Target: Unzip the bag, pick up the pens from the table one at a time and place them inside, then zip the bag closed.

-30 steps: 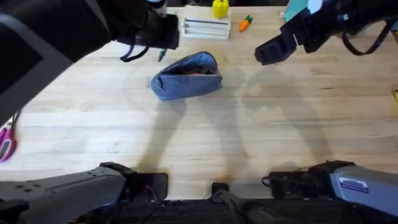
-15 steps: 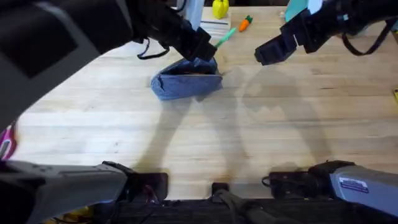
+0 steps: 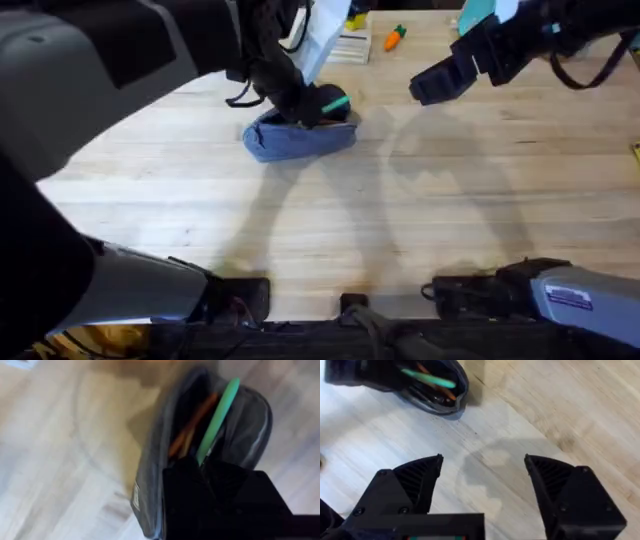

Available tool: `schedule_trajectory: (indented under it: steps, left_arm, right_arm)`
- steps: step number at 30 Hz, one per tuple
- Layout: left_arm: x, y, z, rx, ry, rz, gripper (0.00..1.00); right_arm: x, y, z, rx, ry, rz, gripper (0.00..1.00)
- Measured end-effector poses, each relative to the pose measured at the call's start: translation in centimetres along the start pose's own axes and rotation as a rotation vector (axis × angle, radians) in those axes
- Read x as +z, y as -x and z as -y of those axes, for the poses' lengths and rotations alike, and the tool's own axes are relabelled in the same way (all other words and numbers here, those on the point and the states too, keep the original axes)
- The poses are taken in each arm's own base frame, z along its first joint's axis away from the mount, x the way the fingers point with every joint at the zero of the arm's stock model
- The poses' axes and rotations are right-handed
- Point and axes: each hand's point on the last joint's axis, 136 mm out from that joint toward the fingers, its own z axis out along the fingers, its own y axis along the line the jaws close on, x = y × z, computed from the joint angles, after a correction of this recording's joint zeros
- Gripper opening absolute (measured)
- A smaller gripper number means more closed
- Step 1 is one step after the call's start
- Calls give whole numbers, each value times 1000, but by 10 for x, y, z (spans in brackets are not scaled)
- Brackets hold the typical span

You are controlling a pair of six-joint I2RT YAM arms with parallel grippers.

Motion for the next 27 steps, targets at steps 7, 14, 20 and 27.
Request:
schedule_trajectory:
  steps: [7, 14, 20, 27]
  left_arm:
    - [-2, -32, 8, 90, -21, -138, 42]
    - [-4, -38, -5, 131, 48, -180, 43]
    - [-4, -39, -7, 140, 61, -190, 108]
    - [-5, -39, -8, 148, 65, -192, 991]
  right_arm:
    - [0, 0, 0, 1, 0, 0, 997]
    - [0, 0, 0, 0, 0, 0, 997]
    - [0, 0, 0, 0, 0, 0, 998]
    - [0, 0, 0, 0, 0, 0, 998]
